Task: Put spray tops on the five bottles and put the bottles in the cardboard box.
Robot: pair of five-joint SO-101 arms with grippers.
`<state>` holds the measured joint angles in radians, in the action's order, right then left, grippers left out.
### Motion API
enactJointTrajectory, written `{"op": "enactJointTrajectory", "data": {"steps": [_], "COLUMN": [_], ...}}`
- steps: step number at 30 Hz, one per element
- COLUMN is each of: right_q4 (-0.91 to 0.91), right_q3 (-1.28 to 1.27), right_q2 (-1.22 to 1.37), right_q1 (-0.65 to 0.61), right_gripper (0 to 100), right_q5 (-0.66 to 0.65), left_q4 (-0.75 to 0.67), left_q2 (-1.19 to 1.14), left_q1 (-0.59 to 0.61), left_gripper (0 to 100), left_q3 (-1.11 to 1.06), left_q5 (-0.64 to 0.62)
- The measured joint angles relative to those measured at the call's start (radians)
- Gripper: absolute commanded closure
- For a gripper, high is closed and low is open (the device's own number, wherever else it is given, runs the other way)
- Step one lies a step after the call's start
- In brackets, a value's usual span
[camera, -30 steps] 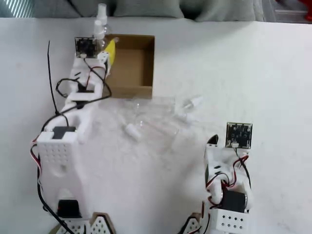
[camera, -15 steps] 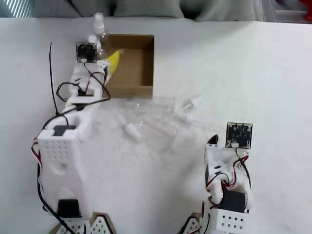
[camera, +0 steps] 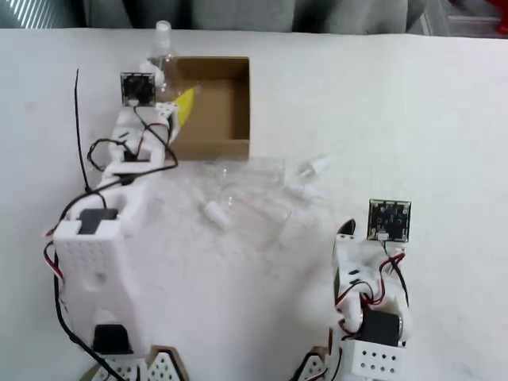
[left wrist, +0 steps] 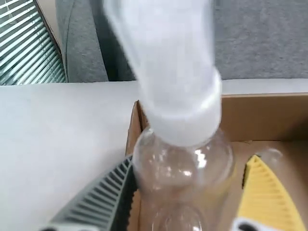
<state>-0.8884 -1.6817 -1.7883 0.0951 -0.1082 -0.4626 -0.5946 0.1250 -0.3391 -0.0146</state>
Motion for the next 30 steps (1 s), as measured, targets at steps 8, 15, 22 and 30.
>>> {"op": "enactJointTrajectory", "data": {"steps": [8, 15, 22, 30], "right_q4": [0.000, 0.000, 0.000, 0.000], "right_q3": [0.000, 0.000, 0.000, 0.000], "right_q2": [0.000, 0.000, 0.000, 0.000], "right_q1": [0.000, 0.000, 0.000, 0.000], "right_gripper": [76.2, 76.2, 76.2, 76.2], "right_q5": [0.000, 0.000, 0.000, 0.000], "left_q4": [0.002, 0.112, 0.123, 0.123], "left_q2": [0.048, 0.155, 0.305, 0.482], "left_q1": [0.000, 0.000, 0.003, 0.048], "left_gripper": [66, 66, 66, 66], "left_q3": [-0.012, -0.078, -0.213, -0.371], "left_q5": [0.000, 0.000, 0.000, 0.000]}}
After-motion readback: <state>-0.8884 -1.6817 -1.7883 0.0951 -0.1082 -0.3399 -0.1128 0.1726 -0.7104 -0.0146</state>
